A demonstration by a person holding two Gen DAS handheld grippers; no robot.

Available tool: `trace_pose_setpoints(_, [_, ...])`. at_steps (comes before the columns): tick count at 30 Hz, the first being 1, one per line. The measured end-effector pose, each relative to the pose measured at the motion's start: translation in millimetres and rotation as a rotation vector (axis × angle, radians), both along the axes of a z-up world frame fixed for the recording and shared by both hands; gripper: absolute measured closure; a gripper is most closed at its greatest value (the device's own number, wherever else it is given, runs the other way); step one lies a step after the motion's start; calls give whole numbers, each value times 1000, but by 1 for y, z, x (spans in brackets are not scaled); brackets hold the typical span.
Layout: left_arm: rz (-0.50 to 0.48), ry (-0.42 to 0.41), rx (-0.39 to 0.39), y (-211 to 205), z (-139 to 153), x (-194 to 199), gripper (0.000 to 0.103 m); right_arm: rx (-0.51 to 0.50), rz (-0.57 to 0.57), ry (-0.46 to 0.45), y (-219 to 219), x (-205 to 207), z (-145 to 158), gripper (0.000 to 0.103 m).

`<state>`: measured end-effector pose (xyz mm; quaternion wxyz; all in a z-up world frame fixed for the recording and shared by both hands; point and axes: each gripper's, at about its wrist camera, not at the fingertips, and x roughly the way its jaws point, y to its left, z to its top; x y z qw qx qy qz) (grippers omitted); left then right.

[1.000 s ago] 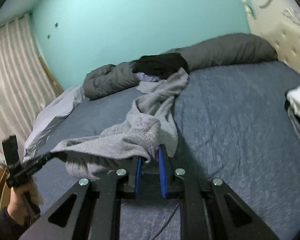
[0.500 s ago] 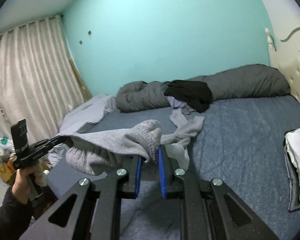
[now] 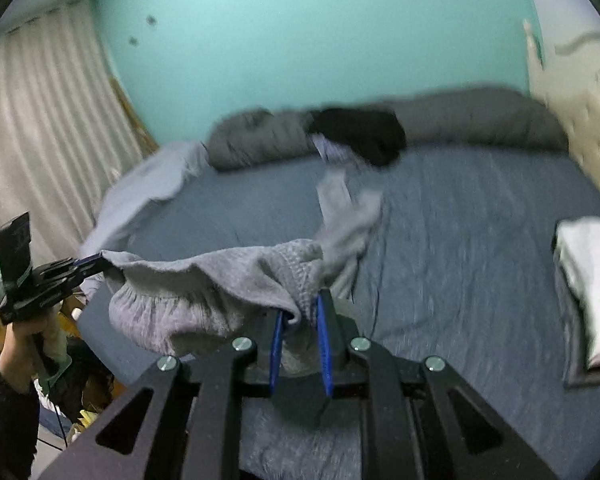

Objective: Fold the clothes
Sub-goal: 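Lift the hoodie hem with the left tool while the right tool holds another edge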

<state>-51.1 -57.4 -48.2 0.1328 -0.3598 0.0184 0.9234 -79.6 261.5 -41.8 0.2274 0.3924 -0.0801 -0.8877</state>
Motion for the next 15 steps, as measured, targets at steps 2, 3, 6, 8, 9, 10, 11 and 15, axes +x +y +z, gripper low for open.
trace_pose_setpoints(2, [13, -66, -5, 4, -34, -16, 101, 9, -32, -69, -2, -20, -34, 87])
trace_pose_setpoints(3, [19, -100, -9, 6, -51, -24, 101, 12, -38, -96, -2, -28, -45, 86])
trace_pose_setpoints(6, [38, -174, -12, 10, -94, -43, 101, 54, -58, -153, -2, -52, -79, 84])
trace_pose_setpoints(8, [49, -217, -18, 14, -117, -56, 101, 79, -72, -183, -2, -67, -101, 83])
trace_pose_setpoints(9, [53, -239, -21, 16, -129, -63, 101, 92, -76, -202, -3, -74, -112, 83])
trace_pose_setpoints(10, [55, -260, -26, 17, -139, -69, 101, 108, -77, -220, -3, -78, -123, 83])
trace_pose_setpoints(11, [54, -287, -27, 19, -150, -75, 101, 125, -77, -237, -3, -83, -134, 83])
trace_pose_setpoints(15, [50, -393, -38, 25, -194, -93, 101, 190, -79, -329, -3, -97, -177, 79])
